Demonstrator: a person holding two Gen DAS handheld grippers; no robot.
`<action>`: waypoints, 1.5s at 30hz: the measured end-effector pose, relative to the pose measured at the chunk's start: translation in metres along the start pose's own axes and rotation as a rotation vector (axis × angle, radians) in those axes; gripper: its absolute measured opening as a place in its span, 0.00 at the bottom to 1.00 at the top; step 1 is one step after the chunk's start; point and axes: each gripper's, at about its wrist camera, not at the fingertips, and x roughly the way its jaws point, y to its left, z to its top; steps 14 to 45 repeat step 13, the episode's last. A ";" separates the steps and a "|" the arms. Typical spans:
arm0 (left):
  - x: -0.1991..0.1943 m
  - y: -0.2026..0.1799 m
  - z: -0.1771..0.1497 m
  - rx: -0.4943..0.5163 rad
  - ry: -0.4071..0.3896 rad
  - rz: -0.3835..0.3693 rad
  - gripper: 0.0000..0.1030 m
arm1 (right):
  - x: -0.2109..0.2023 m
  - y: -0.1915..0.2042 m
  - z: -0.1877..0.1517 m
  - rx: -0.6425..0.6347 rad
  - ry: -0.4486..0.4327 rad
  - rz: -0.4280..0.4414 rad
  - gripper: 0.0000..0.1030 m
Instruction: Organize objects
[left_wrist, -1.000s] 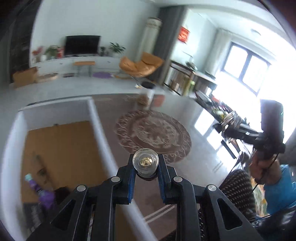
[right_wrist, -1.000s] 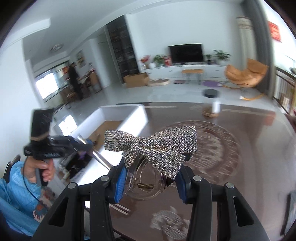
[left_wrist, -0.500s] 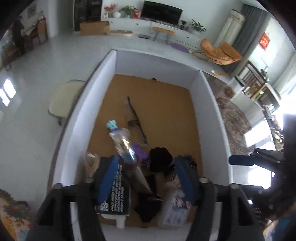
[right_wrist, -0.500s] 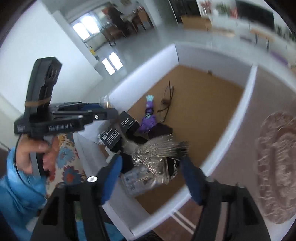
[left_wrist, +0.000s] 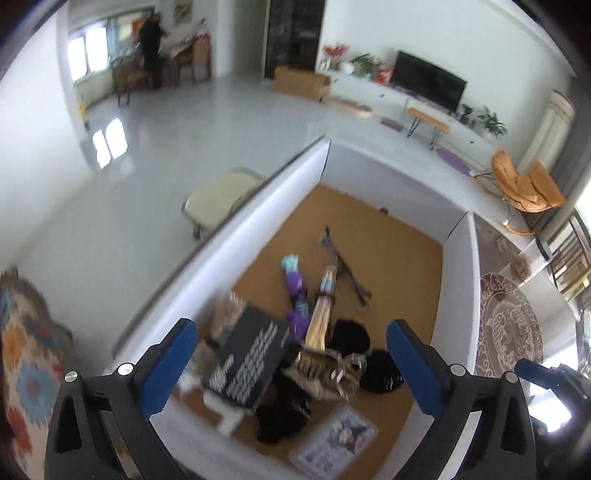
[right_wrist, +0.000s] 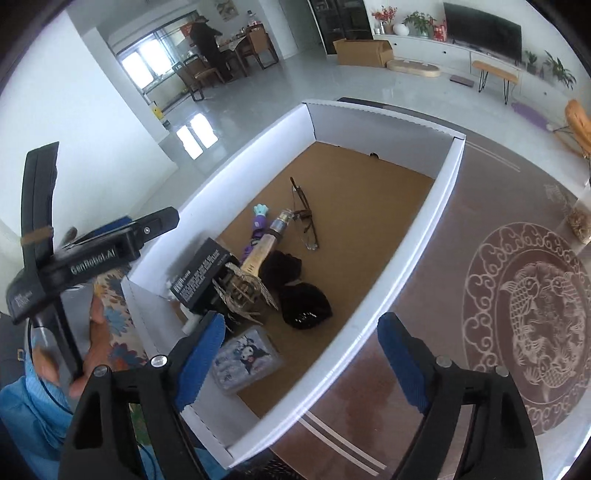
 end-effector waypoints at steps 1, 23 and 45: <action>0.001 -0.003 -0.005 0.003 0.009 0.013 1.00 | 0.001 0.001 -0.002 -0.012 0.002 -0.009 0.83; 0.003 -0.013 -0.024 0.056 -0.033 0.114 1.00 | 0.010 0.003 -0.011 -0.027 0.001 -0.005 0.83; 0.003 -0.013 -0.024 0.056 -0.033 0.114 1.00 | 0.010 0.003 -0.011 -0.027 0.001 -0.005 0.83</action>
